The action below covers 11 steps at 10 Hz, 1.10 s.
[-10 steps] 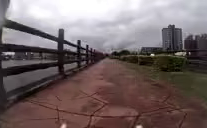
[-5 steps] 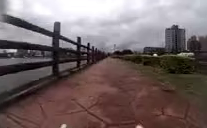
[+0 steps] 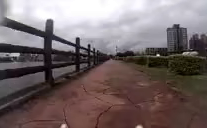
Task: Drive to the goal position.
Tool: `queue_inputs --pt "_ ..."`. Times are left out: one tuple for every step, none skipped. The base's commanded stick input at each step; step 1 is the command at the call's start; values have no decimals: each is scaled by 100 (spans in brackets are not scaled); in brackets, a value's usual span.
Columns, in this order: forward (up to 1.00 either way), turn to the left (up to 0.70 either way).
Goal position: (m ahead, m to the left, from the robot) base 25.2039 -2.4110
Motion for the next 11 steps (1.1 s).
queue_inputs --pt "85 1" --pt "85 1" --pt "85 1" --pt "85 1" --pt "85 -9" --pt "85 -23" --pt "85 -33" --pt "85 -33" --pt "85 -33" --pt "85 -33" --pt "85 -33"
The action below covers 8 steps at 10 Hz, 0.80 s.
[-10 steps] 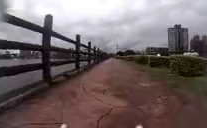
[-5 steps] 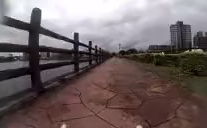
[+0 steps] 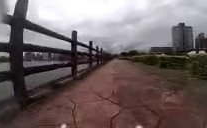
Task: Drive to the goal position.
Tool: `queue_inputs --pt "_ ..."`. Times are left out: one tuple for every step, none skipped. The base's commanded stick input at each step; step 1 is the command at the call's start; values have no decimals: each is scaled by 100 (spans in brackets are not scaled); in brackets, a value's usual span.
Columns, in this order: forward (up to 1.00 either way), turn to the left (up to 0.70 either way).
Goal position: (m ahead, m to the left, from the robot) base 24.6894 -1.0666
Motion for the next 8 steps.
queue_inputs --pt "85 -33" --pt "85 -33" --pt "85 -33" --pt "85 -33" --pt "85 -31" --pt "85 1" --pt "85 1" --pt "85 1"
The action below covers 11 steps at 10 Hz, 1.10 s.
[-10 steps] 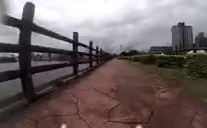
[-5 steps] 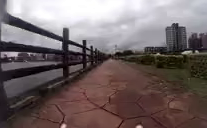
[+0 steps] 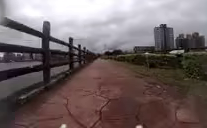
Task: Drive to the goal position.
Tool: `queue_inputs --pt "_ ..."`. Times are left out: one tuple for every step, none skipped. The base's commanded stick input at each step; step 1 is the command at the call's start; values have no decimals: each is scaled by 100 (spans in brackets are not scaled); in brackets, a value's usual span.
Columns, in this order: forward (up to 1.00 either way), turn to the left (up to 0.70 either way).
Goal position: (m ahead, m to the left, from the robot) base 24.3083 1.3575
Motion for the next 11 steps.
queue_inputs --pt "85 1" --pt "85 1" --pt "85 1" --pt "85 1" --pt "85 1" --pt "85 1" --pt "85 1" --pt "85 1" --pt "85 1" --pt "85 1" --pt "85 1"
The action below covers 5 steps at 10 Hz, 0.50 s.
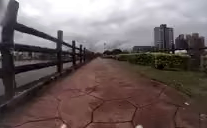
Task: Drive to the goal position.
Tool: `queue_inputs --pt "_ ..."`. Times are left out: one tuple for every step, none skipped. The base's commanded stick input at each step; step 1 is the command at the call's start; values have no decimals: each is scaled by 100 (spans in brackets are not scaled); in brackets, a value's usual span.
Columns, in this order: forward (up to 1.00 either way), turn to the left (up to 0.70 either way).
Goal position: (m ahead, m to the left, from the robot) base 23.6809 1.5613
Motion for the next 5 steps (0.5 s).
queue_inputs --pt "85 1" --pt "85 1" --pt "85 1" --pt "85 1" --pt "85 1"
